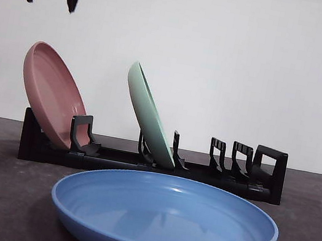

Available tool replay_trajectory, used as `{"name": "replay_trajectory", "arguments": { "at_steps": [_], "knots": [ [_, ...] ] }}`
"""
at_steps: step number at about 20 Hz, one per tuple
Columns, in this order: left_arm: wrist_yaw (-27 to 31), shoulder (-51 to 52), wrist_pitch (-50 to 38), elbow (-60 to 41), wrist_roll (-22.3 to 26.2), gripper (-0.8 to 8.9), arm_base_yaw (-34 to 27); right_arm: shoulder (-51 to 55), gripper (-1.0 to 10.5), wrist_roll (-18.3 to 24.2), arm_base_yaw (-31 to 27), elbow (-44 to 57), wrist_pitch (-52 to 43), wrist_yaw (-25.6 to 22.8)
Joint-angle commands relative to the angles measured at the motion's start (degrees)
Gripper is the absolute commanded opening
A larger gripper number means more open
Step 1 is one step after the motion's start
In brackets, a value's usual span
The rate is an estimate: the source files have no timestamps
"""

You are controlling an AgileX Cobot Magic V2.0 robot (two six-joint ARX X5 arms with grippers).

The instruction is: Place the plate

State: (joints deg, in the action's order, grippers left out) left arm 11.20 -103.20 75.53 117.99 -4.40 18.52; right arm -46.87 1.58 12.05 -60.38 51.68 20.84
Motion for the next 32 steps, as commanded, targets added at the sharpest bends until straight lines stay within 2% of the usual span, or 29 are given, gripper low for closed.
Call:
{"name": "replay_trajectory", "arguments": {
  "at_steps": [1,3,5,6,13,15,20,31,32],
  "knots": [
    [2.5,-6.5,4.8,8.6,0.3,4.08,0.3,-0.2,2.8,0.6,0.2,-0.4,-0.2,-0.1],
    [3.8,-9.9,6.2,11.0,0.1,4.07,0.3,-0.2,2.8,0.6,0.2,-0.4,-0.2,-0.1],
    [9.0,-12.1,6.5,11.0,0.0,4.07,0.3,-0.2,2.8,0.6,0.2,-0.4,-0.2,-0.1],
    [9.6,-13.0,6.7,11.0,-0.2,4.07,0.3,-0.2,2.8,0.6,0.2,-0.4,-0.2,-0.1],
    [9.8,-15.4,4.6,11.0,-0.1,3.88,0.3,-0.2,2.8,0.6,0.2,-0.4,-0.2,-0.1],
    [9.8,-15.4,4.3,11.0,-0.1,3.01,0.3,-0.2,2.8,0.6,0.2,-0.4,-0.2,-0.1],
    [9.8,-15.5,4.3,11.0,-0.1,1.53,0.3,-0.2,2.8,0.6,0.2,-0.4,-0.2,-0.1],
    [9.8,-17.4,4.6,11.0,-0.2,1.49,0.3,-0.1,2.8,0.6,1.0,-0.4,-0.2,-0.1],
    [9.8,-17.4,4.6,11.0,-0.2,1.27,0.2,-0.1,2.8,0.6,1.0,-0.4,-0.2,-0.1]
  ]
}}
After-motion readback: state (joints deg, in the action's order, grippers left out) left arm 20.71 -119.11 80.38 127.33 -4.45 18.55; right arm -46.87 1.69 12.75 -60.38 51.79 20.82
